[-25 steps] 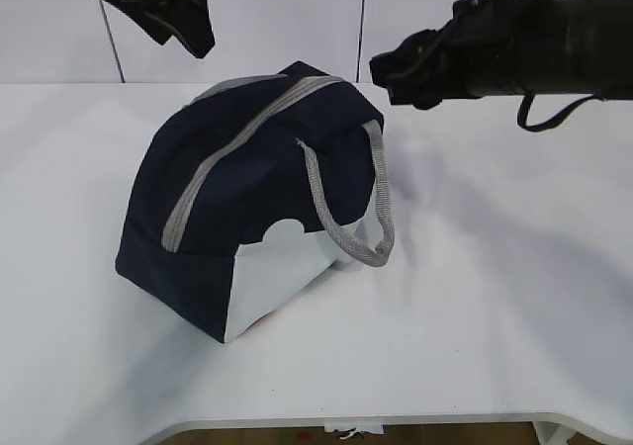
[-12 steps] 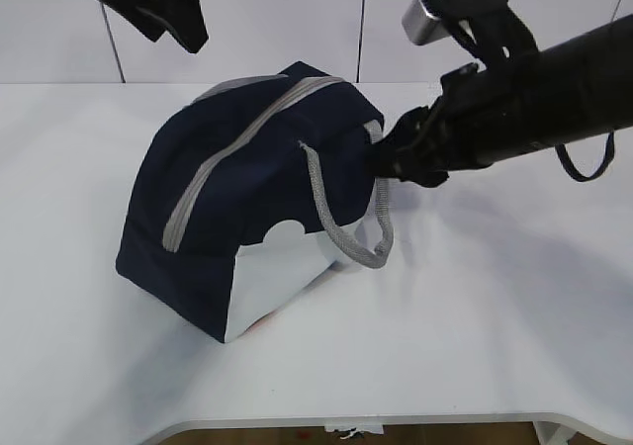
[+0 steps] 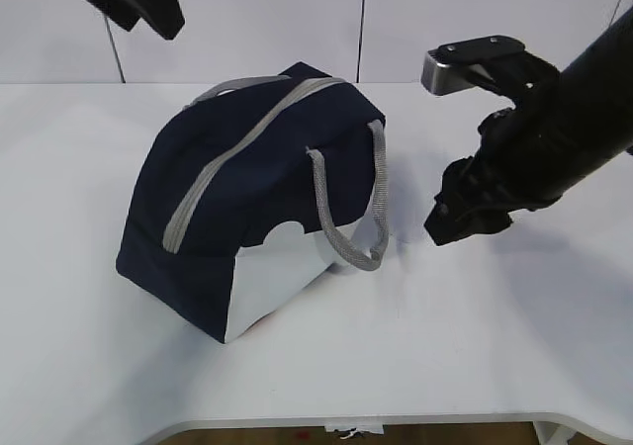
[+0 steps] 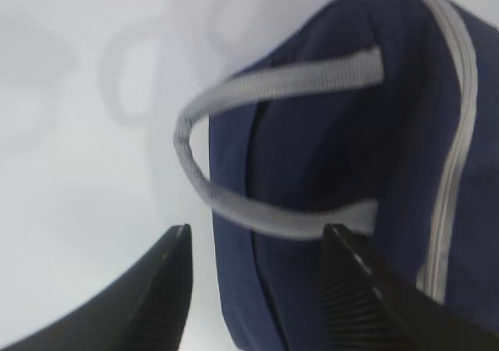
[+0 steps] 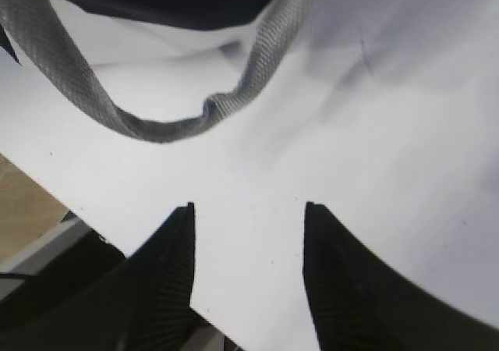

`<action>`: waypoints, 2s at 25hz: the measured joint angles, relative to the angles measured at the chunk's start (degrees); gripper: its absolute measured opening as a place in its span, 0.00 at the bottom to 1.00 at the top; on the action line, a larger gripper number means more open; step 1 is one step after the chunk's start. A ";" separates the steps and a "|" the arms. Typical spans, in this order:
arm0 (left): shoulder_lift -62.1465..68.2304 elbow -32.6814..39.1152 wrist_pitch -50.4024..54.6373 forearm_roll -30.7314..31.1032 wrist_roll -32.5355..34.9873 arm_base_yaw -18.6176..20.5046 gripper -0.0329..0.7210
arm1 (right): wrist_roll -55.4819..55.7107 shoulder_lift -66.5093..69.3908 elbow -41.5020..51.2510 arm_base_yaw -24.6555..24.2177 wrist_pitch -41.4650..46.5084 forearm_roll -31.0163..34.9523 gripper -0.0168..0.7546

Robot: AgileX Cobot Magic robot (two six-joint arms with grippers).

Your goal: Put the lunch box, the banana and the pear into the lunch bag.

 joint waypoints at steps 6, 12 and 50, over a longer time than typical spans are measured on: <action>-3.02 4.71 0.00 0.10 0.00 0.00 0.57 | 8.55 -0.14 -6.44 0.00 14.28 -7.27 0.49; -14.05 16.67 0.00 0.19 -0.11 0.00 0.56 | 11.43 -0.14 -7.21 0.00 21.23 -7.60 0.49; -74.60 50.09 1.05 1.31 -0.21 0.00 0.44 | 20.95 -36.29 4.91 0.00 24.65 -9.97 0.49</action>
